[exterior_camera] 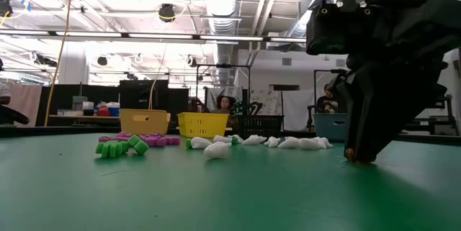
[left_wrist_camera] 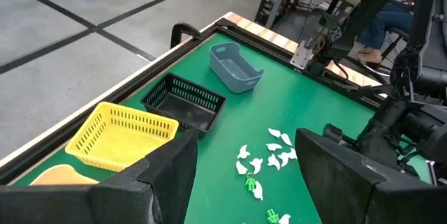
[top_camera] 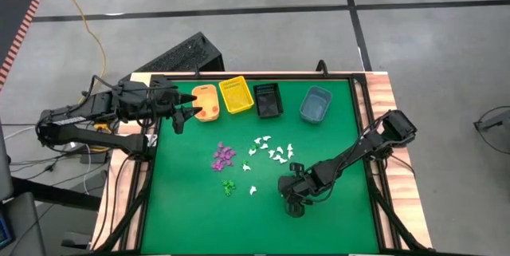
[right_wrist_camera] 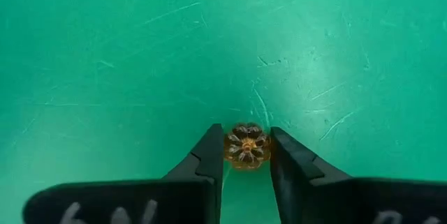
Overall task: Sort Halloween decoration
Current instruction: Put the orange pumpkin toy into the orange bin
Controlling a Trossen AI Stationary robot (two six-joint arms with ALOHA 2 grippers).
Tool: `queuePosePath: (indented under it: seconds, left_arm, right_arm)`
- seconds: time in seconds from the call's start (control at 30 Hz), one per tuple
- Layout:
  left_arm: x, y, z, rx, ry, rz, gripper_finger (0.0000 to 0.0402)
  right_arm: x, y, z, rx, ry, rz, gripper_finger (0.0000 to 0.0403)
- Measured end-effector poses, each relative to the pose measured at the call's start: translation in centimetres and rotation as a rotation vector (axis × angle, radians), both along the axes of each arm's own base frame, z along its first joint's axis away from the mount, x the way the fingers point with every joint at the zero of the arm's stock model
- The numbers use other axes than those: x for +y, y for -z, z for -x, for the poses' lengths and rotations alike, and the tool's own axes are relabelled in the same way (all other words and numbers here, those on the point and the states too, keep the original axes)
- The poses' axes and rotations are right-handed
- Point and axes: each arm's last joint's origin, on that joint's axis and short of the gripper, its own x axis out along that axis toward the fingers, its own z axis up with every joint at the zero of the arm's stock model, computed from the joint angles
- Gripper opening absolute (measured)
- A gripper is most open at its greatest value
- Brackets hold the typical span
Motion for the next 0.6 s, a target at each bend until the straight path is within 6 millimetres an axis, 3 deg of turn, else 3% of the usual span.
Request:
queuePosePath:
  seconds: [0.33,0.6]
  left_arm:
    - [0.0,0.0,0.0,0.002,0.019,-0.009,0.0232]
    - [-0.1,-0.4,0.6,-0.027,0.030,-0.011,0.0232]
  right_arm:
    - [-1.2,-1.3,-1.0,0.060,-0.033,0.041,0.0069]
    - [-4.0,-2.8,-2.8,0.038,-0.086,0.104,0.0068]
